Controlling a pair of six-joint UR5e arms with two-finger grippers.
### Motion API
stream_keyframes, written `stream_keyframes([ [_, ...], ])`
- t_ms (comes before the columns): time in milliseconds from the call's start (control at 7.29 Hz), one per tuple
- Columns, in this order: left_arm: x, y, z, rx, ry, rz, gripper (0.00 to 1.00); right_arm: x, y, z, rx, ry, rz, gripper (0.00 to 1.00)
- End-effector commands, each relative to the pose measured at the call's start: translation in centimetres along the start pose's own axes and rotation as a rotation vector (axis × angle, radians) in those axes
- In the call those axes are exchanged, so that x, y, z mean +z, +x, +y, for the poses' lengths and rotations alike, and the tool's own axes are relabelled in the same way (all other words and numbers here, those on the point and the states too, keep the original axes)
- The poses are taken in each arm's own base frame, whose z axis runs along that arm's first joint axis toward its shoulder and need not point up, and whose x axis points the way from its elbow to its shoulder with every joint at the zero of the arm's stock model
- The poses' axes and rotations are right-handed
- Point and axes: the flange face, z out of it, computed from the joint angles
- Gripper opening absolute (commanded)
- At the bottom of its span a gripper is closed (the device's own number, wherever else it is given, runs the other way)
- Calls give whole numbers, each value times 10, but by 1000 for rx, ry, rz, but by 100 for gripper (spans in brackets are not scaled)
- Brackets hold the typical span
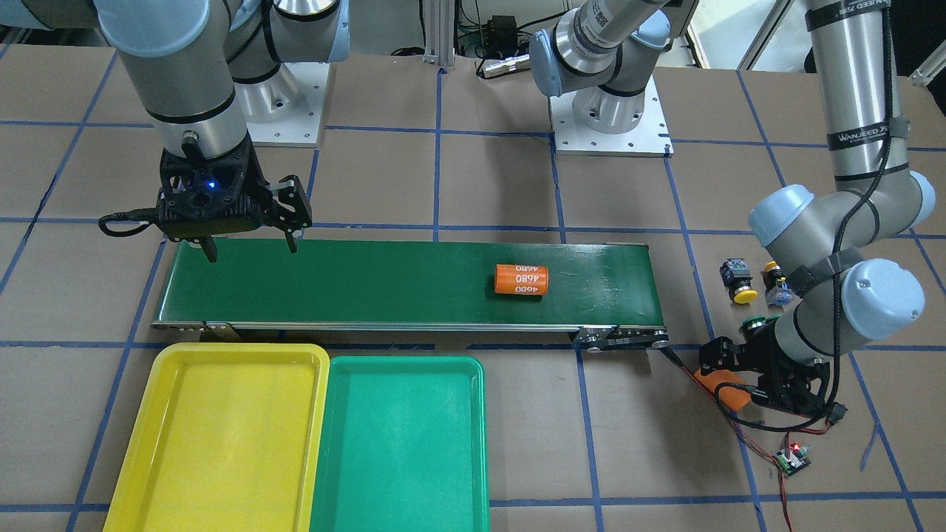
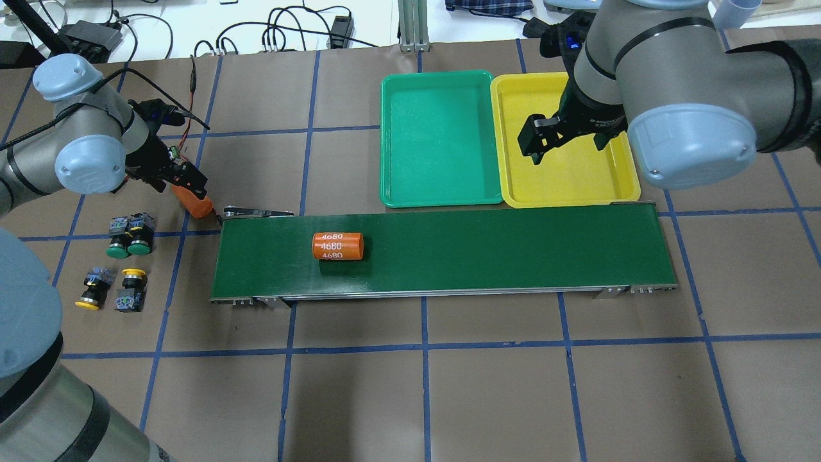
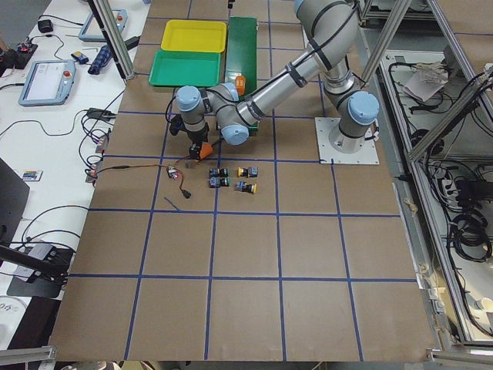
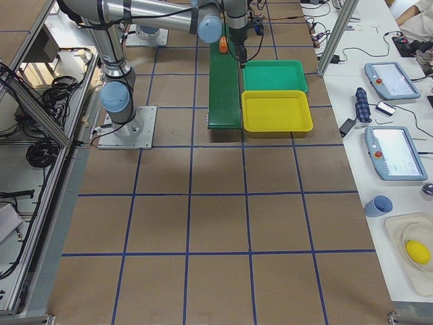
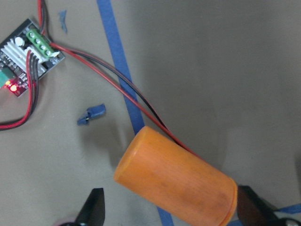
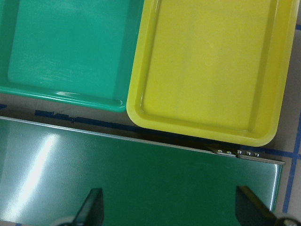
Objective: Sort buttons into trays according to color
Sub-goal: 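Grasp the second orange cell near the belt end with the left gripper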
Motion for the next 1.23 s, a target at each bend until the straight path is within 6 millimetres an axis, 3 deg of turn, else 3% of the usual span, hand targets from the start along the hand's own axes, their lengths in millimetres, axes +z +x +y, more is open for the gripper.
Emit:
stream_keyframes([
  [0, 4, 0, -1, 49, -5, 3, 100, 1, 1, -1, 0, 0, 3, 100],
  [686, 6, 1, -3, 204, 19, 30, 100, -2, 4, -4, 9, 20, 6, 100],
  [1098, 9, -1, -4, 205, 18, 33, 100, -5, 3, -3, 7, 27, 5, 100],
])
